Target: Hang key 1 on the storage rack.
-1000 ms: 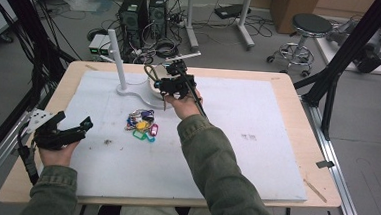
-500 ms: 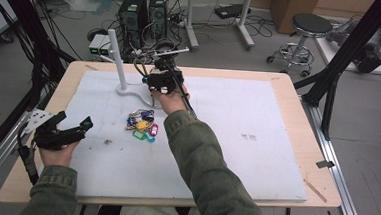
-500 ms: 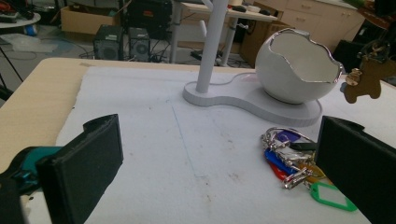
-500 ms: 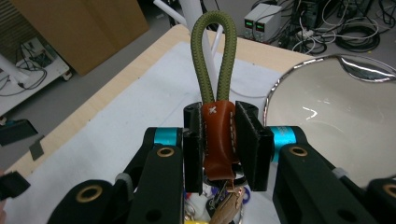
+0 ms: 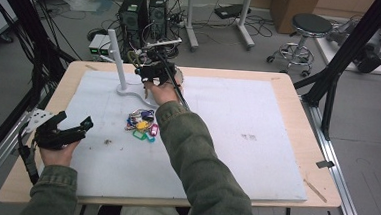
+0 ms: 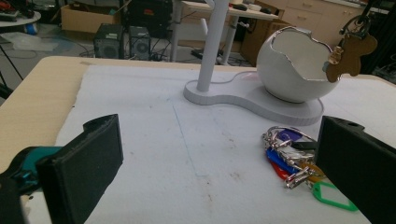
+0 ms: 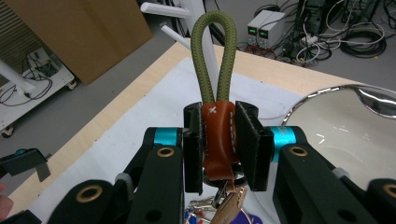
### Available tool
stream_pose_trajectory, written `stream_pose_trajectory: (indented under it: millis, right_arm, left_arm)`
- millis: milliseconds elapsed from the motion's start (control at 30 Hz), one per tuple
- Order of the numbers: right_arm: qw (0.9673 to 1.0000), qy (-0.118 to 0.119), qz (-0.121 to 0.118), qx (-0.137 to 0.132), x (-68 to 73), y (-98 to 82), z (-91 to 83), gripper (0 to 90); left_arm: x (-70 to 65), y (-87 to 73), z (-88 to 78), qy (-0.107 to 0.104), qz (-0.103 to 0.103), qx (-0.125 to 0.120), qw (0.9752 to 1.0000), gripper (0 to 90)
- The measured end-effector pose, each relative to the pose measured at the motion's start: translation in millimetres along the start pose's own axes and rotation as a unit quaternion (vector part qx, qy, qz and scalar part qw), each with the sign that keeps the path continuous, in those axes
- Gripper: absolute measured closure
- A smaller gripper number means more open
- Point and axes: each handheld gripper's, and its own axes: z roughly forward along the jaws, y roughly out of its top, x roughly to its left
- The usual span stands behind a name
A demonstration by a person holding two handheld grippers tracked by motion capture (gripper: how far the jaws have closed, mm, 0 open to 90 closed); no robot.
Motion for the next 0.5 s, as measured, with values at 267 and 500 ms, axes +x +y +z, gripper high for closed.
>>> stream_pose_trajectory:
  millis: [267, 500]
  right_arm:
    - [1.0000, 0.004, -0.007, -0.002, 9.6, 8.9, 2.7, 73.4]
    - [0.9998, 0.012, -0.014, -0.003, 19.4, 12.4, 7.6, 73.3]
  left_arm:
    - [0.4, -0.3, 0.0, 0.003, 0.001, 0.002, 1.0000, 1.7]
    - [1.0, -0.5, 0.2, 0.001, 0.000, 0.004, 1.0000, 1.7]
